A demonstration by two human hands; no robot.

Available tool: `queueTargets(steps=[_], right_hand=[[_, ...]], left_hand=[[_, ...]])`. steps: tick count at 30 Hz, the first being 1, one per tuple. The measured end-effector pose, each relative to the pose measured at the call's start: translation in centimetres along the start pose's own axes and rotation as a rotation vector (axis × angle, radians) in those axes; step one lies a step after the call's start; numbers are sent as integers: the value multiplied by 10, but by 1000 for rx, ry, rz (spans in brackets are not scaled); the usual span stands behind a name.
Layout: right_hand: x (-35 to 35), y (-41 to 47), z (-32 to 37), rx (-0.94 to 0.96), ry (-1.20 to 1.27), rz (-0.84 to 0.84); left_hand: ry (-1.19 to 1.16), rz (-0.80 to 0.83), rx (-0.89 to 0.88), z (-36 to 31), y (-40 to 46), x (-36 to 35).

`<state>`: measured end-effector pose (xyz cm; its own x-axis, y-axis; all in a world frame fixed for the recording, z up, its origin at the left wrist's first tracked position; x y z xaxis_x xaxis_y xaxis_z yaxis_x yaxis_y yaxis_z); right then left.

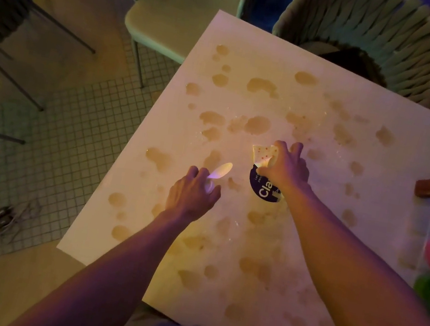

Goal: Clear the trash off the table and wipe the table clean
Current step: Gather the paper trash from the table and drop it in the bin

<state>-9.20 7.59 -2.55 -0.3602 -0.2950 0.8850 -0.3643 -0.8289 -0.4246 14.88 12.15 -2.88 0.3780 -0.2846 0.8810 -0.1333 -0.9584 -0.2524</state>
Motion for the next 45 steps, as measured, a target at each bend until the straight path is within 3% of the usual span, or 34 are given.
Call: queueTargets(steps=[6,12,20,29,45], right_hand=[[-2,-18,-5,10,65,-81],[-12,-53,-19,15,-28,-92],[-10,-101,-23,-42,158,-54],[-34,-191,-28,-293,332,-79],[-102,-367,-67,-814,668,-335]], left_hand=[[-5,7,7,6,-18,3],[-21,20,-21,1,-35,7],[-70,43,-125,-5,-51,9],[-34,217,-412,-19,-62,1],[111,416,-960,-58,-155,-28]])
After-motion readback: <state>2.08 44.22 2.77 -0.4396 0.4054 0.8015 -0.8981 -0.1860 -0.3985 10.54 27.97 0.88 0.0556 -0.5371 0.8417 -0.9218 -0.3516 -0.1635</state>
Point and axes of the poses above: each hand's wrist, its own y-axis towards the middle knuckle, its own x-axis out of the back of the hand, z = x × y, the point moved 5 cm from there along y, towards the middle knuckle, and after that the axes turned 3 degrees about -z, right-handed, at the moved point
